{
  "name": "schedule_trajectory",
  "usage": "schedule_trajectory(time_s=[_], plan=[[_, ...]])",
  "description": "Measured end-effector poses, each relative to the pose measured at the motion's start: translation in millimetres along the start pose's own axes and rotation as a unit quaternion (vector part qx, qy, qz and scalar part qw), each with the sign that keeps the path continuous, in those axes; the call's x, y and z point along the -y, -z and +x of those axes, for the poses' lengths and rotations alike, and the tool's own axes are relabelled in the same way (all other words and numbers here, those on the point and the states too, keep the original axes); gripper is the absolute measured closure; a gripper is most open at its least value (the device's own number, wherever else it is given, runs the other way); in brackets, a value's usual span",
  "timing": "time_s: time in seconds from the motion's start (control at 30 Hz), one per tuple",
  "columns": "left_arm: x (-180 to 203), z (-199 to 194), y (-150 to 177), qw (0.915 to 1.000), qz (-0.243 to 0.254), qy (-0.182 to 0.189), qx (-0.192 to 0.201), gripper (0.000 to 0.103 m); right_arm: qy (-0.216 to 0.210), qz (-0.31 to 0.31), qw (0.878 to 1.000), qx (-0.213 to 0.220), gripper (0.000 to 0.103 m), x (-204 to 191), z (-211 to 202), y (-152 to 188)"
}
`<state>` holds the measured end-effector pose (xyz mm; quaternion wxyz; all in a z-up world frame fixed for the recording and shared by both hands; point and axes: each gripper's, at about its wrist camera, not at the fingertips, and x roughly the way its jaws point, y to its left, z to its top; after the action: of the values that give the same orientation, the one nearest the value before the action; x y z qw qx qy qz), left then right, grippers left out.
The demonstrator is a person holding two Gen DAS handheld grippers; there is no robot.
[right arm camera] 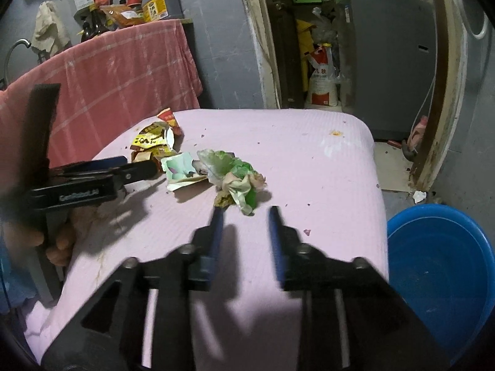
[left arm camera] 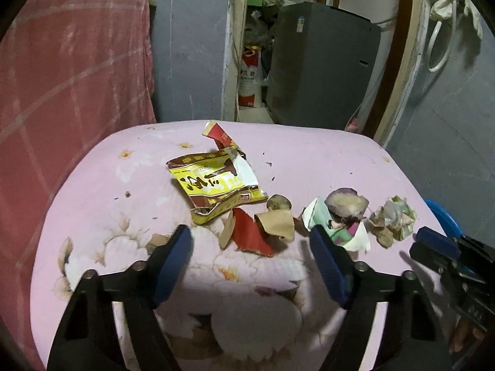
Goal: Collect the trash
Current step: 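Close the right tool on the green crumpled wrapper, then grasp the red and tan paper scraps with the left tool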
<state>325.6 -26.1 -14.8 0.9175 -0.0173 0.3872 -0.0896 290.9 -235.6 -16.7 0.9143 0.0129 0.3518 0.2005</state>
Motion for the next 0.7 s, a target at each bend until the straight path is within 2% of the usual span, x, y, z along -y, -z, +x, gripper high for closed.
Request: schedule_trajectory(time_s=[0.17, 0.33, 0.5, 0.53, 0.6, 0.63, 0.7], plan=[[-3, 5, -1, 0.9998, -0.010, 0.014, -0.014, 0.051, 0.000, 0.005, 1.000, 0.009, 0.058, 4, 0, -4], [0, 3, 0, 0.9997, -0.008, 0.019, -0.014, 0.064, -0.006, 0.010, 1.000, 0.022, 0.056, 4, 2, -15], [2, 4, 2, 0.9996, -0.008, 0.020, -0.016, 0.075, -0.017, 0.021, 1.000, 0.013, 0.056, 5, 15, -23], [2, 4, 2, 0.9996, -0.009, 0.020, -0.017, 0.076, -0.018, 0.022, 1.000, 0.007, 0.057, 5, 18, -23], [1, 5, 2, 0.9996, -0.012, 0.021, -0.018, 0.081, -0.021, 0.024, 0.999, -0.004, 0.066, 6, 23, -23], [1, 5, 1, 0.9995, -0.014, 0.022, -0.018, 0.082, -0.023, 0.024, 0.999, -0.008, 0.078, 6, 25, -22], [-1, 4, 2, 0.9994, -0.017, 0.025, -0.017, 0.082, -0.027, 0.024, 0.999, -0.009, 0.078, 5, 25, -21]])
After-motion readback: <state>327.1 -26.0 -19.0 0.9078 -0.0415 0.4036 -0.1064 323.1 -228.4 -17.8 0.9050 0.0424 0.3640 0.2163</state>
